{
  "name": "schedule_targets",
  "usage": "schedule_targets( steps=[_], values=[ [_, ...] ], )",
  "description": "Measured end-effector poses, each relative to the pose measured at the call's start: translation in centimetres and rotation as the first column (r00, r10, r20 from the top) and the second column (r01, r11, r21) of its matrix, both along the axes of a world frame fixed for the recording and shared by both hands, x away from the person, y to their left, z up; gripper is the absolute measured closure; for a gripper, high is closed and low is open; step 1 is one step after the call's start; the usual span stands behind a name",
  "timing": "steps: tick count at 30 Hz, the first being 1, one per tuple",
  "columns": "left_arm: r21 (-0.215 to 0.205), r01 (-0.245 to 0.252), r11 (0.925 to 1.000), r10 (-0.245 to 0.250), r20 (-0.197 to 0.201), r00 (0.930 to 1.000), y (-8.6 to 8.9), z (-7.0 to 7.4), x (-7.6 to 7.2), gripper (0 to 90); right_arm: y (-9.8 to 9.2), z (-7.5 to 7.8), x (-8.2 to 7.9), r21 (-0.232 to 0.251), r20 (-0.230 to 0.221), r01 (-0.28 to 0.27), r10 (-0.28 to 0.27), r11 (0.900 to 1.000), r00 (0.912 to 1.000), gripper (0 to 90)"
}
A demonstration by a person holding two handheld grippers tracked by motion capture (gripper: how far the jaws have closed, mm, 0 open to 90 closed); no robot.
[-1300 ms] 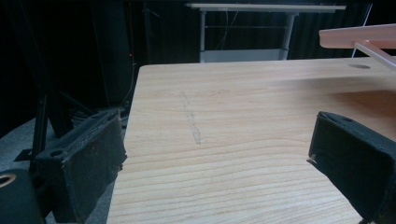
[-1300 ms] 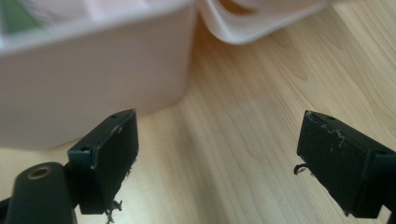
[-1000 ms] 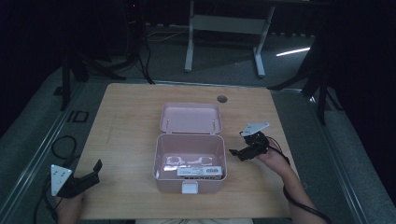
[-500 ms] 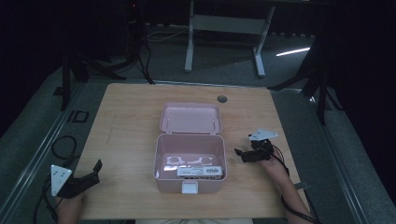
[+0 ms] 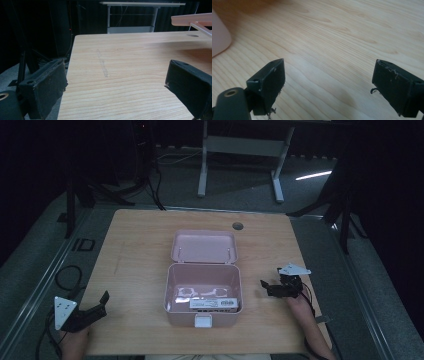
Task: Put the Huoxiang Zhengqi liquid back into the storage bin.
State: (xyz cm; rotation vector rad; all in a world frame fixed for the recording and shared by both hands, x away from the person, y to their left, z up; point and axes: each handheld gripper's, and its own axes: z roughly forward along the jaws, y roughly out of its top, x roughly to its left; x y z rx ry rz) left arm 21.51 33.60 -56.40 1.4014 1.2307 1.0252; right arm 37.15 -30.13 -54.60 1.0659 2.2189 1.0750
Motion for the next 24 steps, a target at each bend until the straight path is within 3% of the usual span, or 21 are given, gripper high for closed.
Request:
schedule_targets(
  steps=[4, 9, 13, 14, 15, 17, 24],
  values=[
    [-0.002, -0.002, 1.0, 0.002, 0.002, 1.0, 0.0, 0.0, 0.0, 3.8, -1.2, 0.0, -0.2, 0.029, 0.018, 0.074, -0.074, 0.997, 0.9971, 11.1],
    [-0.003, 0.0, 1.0, 0.0, -0.001, 1.0, 0.0, 0.0, 0.0, 3.8, -2.4, 0.0, -0.1, 0.059, 0.006, 0.133, -0.134, 0.989, 0.991, 11.1],
    [0.0, 0.0, 1.0, 0.0, -0.001, 1.0, 0.0, 0.0, 0.0, 3.8, -2.8, 0.1, -0.1, 0.046, 0.009, 0.165, -0.165, 0.985, 0.9862, 11.1],
    [0.001, 0.0, 1.0, 0.0, 0.0, 1.0, 0.0, 0.0, 0.0, 3.8, -3.0, -0.1, -0.2, 0.037, 0.014, 0.201, -0.202, 0.979, 0.9793, 11.1],
    [0.0, 0.0, 1.0, 0.0, 0.0, 1.0, 0.0, 0.0, 0.0, 3.8, -3.0, -0.1, -0.2, 0.037, 0.014, 0.201, -0.202, 0.979, 0.9793, 11.1],
    [-0.003, 0.0, 1.0, 0.0, 0.0, 1.0, 0.0, 0.0, 0.0, 3.8, -3.1, -0.1, -0.3, 0.028, 0.03, 0.252, -0.253, 0.967, 0.967, 11.1],
    [-0.003, 0.0, 1.0, 0.0, 0.0, 1.0, 0.0, 0.0, 0.0, 3.8, -3.5, 0.0, -0.4, 0.034, 0.052, 0.33, -0.331, 0.944, 0.9422, 11.1]
  ],
)
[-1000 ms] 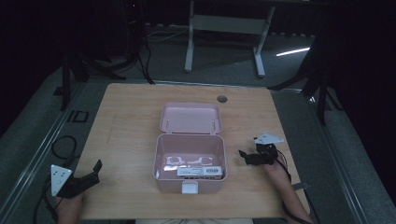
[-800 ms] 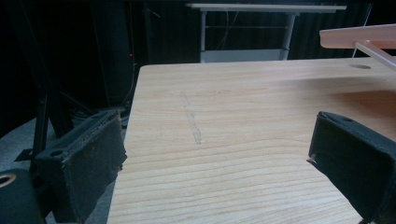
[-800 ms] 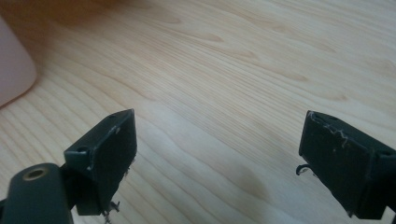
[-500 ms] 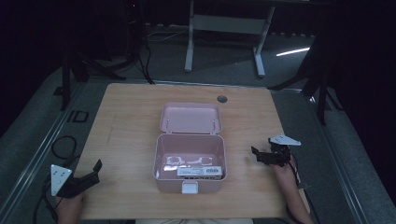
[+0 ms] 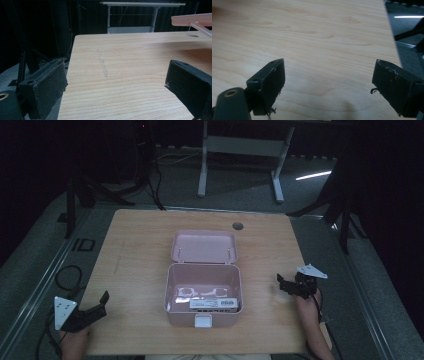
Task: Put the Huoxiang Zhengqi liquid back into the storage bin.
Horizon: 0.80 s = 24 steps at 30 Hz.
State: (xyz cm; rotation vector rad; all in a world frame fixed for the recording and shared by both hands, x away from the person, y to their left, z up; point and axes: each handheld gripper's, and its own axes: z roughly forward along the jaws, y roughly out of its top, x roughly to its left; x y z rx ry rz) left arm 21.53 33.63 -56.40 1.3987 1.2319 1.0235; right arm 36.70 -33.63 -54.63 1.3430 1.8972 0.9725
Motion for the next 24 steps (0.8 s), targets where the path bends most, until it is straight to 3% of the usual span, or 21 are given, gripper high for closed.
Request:
schedule_targets(
  steps=[5, 10, 16, 24],
  values=[
    [-0.001, -0.001, 1.0, 0.001, 0.0, 1.0, 0.0, 0.0, 0.0, 3.8, -0.3, -0.1, 0.1, -0.008, 0.003, 0.019, -0.019, 1.0, 0.9998, 11.1],
    [-0.001, -0.001, 1.0, 0.001, 0.0, 1.0, 0.0, 0.0, 0.0, 3.8, -0.9, 0.0, 0.1, 0.019, 0.007, 0.052, -0.052, 0.998, 0.9986, 11.2],
    [-0.001, -0.004, 1.0, 0.004, 0.0, 1.0, 0.0, 0.0, 0.0, 3.8, -2.2, 0.2, 0.0, 0.119, -0.002, 0.093, -0.093, 0.989, 0.9956, 12.6],
    [-0.006, -0.003, 1.0, 0.003, -0.002, 1.0, 0.1, 0.0, 0.0, 3.8, -2.1, -0.1, 0.1, 0.097, -0.02, 0.083, -0.081, 0.992, 0.9965, 12.6]
  ],
)
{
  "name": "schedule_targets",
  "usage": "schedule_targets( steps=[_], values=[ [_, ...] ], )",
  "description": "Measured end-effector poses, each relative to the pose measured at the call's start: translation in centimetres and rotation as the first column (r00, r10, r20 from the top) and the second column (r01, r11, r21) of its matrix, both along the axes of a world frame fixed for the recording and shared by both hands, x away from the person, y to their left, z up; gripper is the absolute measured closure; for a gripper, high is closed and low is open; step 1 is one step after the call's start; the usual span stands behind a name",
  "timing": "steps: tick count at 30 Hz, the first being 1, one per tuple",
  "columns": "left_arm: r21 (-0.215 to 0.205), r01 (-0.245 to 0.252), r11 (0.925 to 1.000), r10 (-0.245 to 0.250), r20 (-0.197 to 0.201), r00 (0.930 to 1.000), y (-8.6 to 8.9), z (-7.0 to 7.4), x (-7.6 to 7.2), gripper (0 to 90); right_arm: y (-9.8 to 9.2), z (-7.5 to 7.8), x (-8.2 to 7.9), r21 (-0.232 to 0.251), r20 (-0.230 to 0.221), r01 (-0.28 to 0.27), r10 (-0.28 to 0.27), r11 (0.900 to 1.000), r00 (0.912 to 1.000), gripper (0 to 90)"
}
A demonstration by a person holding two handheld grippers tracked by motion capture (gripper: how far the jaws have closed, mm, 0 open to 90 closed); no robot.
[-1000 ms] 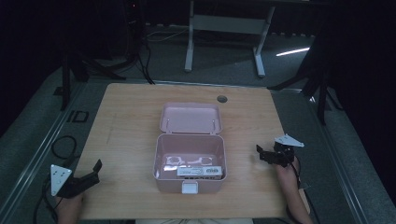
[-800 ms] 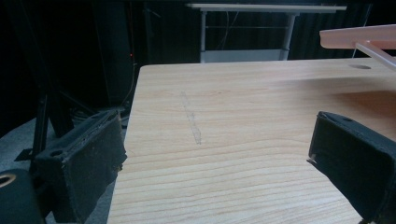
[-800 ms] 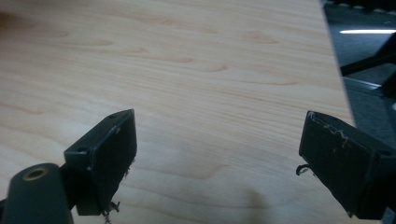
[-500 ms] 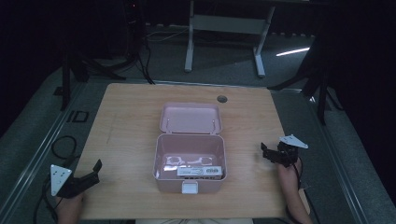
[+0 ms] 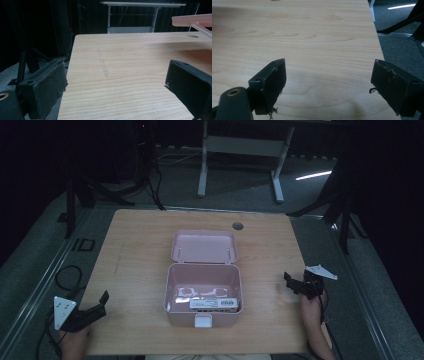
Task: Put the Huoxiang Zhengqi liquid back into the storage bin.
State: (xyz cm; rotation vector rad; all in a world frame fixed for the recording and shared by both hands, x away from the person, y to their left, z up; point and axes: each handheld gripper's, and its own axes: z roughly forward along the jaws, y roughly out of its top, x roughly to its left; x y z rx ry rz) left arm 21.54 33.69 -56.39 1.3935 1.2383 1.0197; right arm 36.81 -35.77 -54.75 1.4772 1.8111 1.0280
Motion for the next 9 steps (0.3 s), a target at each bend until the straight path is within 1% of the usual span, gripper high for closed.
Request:
schedule_targets(
  steps=[6, 9],
  values=[
    [-0.001, 0.0, 1.0, 0.0, 0.002, 1.0, 0.0, -0.01, -0.01, 3.8, 0.04, -0.13, 0.08, -0.002, -0.01, -0.007, 0.007, 1.0, 0.9999, 12.7],
    [0.0, 0.001, 1.0, -0.001, 0.002, 1.0, -0.01, -0.01, -0.01, 3.8, 0.1, -0.2, 0.13, -0.012, -0.015, -0.009, 0.009, 1.0, 0.9998, 12.7]
  ],
)
